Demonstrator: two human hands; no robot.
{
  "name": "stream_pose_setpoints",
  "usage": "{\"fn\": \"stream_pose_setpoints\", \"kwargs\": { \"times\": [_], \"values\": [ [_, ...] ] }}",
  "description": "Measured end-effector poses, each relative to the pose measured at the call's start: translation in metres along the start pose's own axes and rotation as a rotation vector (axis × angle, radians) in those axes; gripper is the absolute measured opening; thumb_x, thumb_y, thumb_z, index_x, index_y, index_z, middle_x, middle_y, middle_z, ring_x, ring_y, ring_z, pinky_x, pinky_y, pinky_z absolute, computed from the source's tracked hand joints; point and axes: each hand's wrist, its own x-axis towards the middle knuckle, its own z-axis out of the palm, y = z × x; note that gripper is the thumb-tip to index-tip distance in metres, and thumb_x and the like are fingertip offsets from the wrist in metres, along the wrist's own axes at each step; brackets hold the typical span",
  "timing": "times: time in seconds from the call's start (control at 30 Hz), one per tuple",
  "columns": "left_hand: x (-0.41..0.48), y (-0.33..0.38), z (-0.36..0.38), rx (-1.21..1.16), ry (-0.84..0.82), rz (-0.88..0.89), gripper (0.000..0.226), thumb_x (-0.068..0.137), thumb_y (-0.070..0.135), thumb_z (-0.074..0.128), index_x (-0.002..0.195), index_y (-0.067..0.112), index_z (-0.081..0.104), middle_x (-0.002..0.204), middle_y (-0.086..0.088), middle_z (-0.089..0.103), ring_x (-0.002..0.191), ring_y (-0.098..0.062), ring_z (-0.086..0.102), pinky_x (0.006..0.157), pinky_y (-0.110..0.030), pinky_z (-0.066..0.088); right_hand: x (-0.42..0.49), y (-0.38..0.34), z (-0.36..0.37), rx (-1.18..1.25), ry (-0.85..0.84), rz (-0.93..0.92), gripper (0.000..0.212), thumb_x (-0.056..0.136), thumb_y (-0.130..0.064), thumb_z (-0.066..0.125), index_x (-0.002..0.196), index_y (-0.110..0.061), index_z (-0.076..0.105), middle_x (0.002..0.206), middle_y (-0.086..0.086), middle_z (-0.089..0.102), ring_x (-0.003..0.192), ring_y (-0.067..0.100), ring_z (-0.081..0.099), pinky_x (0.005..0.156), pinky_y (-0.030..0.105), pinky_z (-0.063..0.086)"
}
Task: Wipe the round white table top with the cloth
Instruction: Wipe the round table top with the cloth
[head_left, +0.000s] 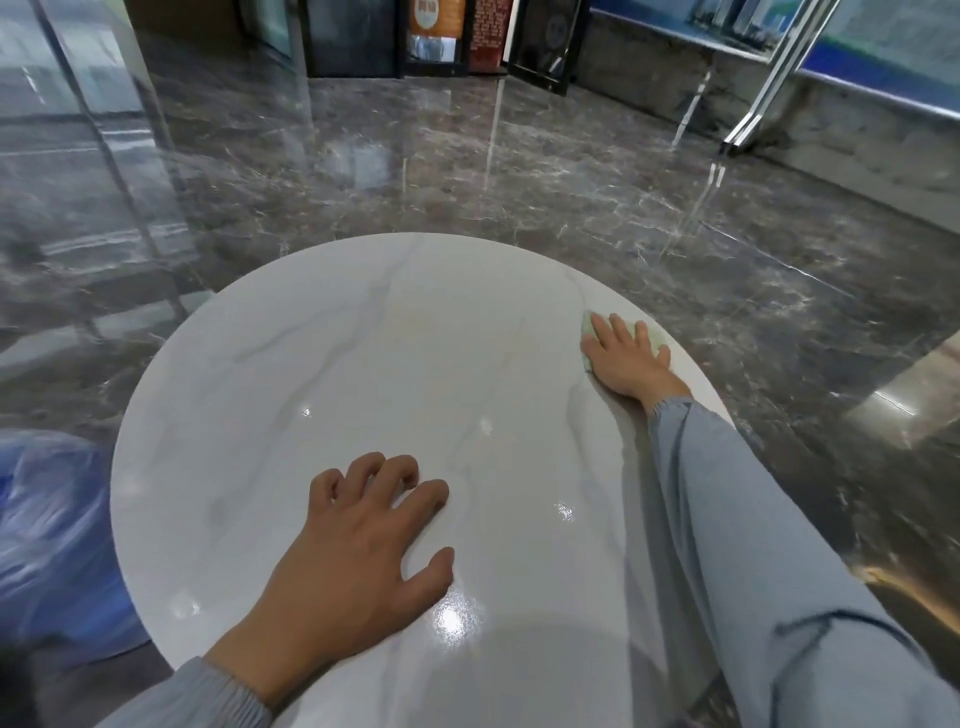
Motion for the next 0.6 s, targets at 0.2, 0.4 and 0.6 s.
{"fn": "stream_pose_setpoints", "kwargs": {
  "times": [0.2, 0.4, 0.6],
  "values": [
    [-0.001, -0.002, 0.002, 0.007, 0.024, 0.009, 0.041, 0.085, 0.063, 0.057, 0.119, 0.039, 0.056, 0.120, 0.012, 0.046, 0.121, -0.022, 0.046, 0.099, -0.043, 0.033, -0.083, -0.010, 0.035, -0.101, -0.014, -0.290, 0.059, 0.105, -0.060, 0.012, 0.161, -0.049, -0.004, 0.171, -0.020, -0.011, 0.158, 0.017, -0.016, 0.125, 0.053, -0.006],
    [0.000, -0.002, 0.003, 0.018, 0.028, 0.024, 0.041, 0.085, 0.062, 0.058, 0.118, 0.038, 0.057, 0.121, 0.011, 0.047, 0.120, -0.022, 0.045, 0.099, -0.043, 0.033, -0.102, 0.045, 0.030, -0.085, 0.001, -0.159, 0.059, 0.106, -0.061, 0.017, 0.161, -0.051, 0.001, 0.170, -0.022, -0.006, 0.158, 0.014, -0.011, 0.124, 0.052, -0.002],
    [0.000, -0.003, 0.006, 0.021, 0.044, 0.035, 0.042, 0.084, 0.062, 0.059, 0.118, 0.038, 0.057, 0.120, 0.011, 0.047, 0.120, -0.023, 0.047, 0.099, -0.043, 0.033, -0.019, 0.069, -0.005, -0.017, 0.026, 0.087, 0.059, 0.106, -0.058, 0.018, 0.162, -0.045, 0.006, 0.172, -0.015, -0.003, 0.159, 0.023, -0.007, 0.124, 0.058, 0.001]
  ]
}}
